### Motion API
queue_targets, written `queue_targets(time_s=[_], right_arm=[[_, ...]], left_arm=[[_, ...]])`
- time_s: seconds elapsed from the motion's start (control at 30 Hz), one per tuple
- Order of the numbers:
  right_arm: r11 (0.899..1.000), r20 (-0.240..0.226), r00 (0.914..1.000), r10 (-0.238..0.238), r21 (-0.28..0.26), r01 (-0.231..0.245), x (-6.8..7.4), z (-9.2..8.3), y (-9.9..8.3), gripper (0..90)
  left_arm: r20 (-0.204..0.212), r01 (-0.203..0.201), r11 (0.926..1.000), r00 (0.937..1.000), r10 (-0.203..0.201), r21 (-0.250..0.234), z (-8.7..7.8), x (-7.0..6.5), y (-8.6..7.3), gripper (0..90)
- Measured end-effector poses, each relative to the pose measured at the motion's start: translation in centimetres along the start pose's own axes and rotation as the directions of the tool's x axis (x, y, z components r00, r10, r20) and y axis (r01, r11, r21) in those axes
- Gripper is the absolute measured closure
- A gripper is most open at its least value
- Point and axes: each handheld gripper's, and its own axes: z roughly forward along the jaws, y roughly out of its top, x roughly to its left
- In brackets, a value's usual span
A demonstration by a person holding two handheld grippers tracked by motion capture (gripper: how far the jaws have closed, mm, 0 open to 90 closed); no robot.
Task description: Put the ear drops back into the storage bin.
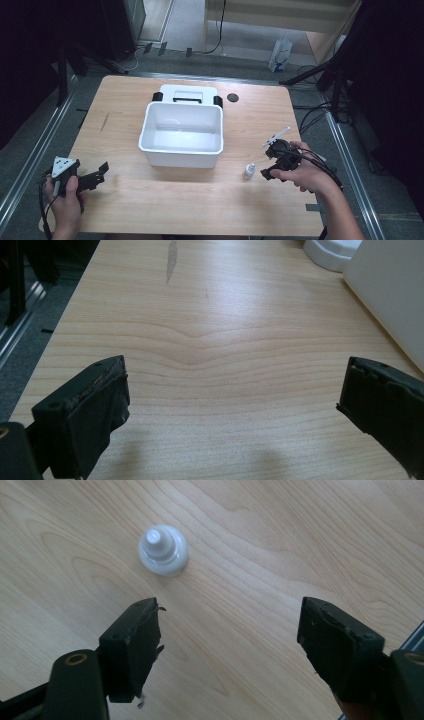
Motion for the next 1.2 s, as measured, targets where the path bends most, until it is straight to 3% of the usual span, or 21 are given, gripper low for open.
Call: queue_targets(time_s=[0.17,0.43,0.57,0.73,0.87,1.0,1.2], right_arm=[[1.000,0.005,0.9995,-0.030,0.003,0.030,0.7,-0.4,0.7,26.9],[0.994,-0.030,0.9947,-0.098,0.045,0.100,2.4,0.2,1.5,26.3],[0.994,-0.024,0.9951,-0.096,0.055,0.097,3.0,0.7,2.1,30.4],[0.994,-0.063,0.9948,-0.080,0.074,0.085,3.1,1.0,2.6,40.1],[0.991,-0.060,0.9937,-0.095,0.086,0.100,3.4,1.2,2.9,48.9],[0.992,-0.055,0.9940,-0.094,0.079,0.099,3.4,1.4,3.2,52.1],[0.993,-0.048,0.9970,-0.062,0.095,0.066,3.0,2.0,3.6,60.2]], left_arm=[[-0.001,0.000,1.0000,1.0000,0.000,0.000,0.0,0.0,0.0,0.6],[0.002,0.002,1.0000,1.0000,-0.002,0.002,0.0,0.0,0.0,0.5],[0.001,0.003,1.0000,1.0000,-0.003,0.003,0.0,0.0,0.0,0.5],[0.001,0.003,1.0000,1.0000,-0.003,0.005,0.0,0.0,0.0,0.5],[0.002,0.003,1.0000,1.0000,-0.003,0.005,0.0,0.0,0.0,0.5],[0.002,0.003,1.0000,1.0000,-0.003,0.006,0.0,0.0,0.0,0.5],[0.002,0.003,1.0000,1.0000,-0.003,0.006,0.0,0.0,0.0,0.5]])
